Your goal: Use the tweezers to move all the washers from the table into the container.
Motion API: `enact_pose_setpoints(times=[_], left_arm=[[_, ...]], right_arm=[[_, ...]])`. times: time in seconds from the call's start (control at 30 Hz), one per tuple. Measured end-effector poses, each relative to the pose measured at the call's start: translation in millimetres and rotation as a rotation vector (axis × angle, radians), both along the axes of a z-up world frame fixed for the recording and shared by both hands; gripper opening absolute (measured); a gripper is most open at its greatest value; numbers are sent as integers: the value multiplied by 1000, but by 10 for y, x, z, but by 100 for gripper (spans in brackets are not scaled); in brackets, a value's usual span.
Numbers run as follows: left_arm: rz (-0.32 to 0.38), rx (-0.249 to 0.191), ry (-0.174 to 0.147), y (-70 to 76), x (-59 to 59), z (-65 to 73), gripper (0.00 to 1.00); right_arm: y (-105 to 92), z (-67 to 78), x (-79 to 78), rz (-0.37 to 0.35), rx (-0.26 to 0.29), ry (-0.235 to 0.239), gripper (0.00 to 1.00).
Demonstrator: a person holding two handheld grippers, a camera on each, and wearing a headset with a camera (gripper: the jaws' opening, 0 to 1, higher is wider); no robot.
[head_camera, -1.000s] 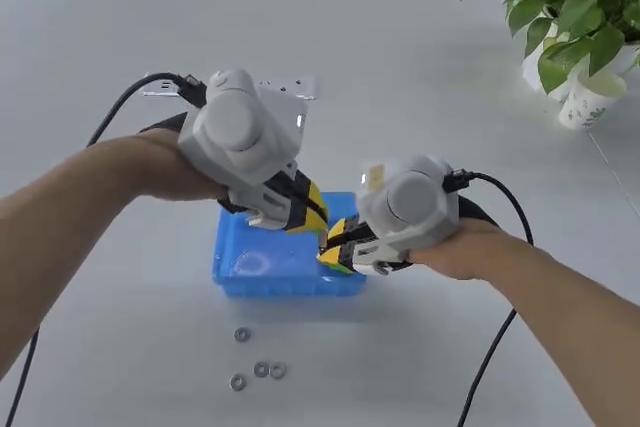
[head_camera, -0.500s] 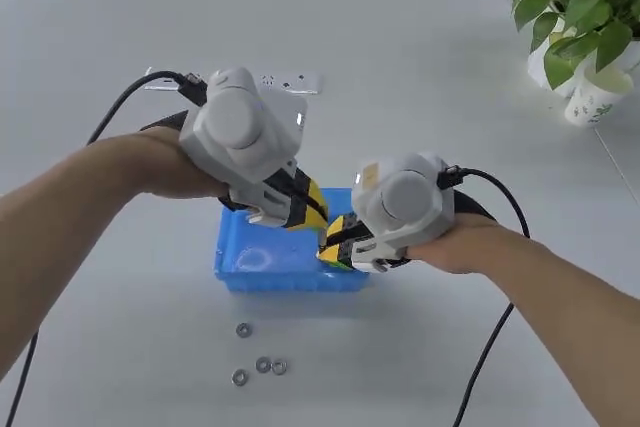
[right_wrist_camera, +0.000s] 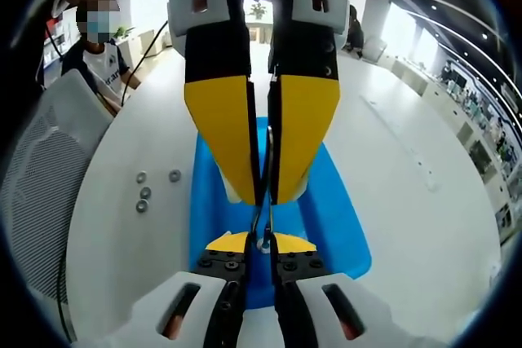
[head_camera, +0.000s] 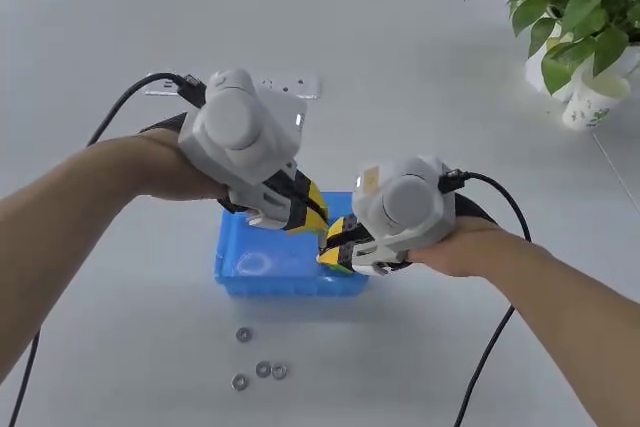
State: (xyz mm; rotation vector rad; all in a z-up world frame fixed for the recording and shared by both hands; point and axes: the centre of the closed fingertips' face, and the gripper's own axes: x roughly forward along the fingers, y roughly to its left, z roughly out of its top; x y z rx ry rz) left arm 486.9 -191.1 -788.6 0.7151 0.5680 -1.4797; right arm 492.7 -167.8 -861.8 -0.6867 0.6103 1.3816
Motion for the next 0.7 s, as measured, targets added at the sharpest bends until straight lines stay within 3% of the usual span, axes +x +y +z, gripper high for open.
enact_pose_setpoints(times=[0.3,0.7], left_arm=[[1,-2,-3,4,-30,113,6],[13,-14,1,42,-162,373,6]], right_arm=[[1,114,-26,2,6,-16,11],[30,385,-137,22,29,-50,11]])
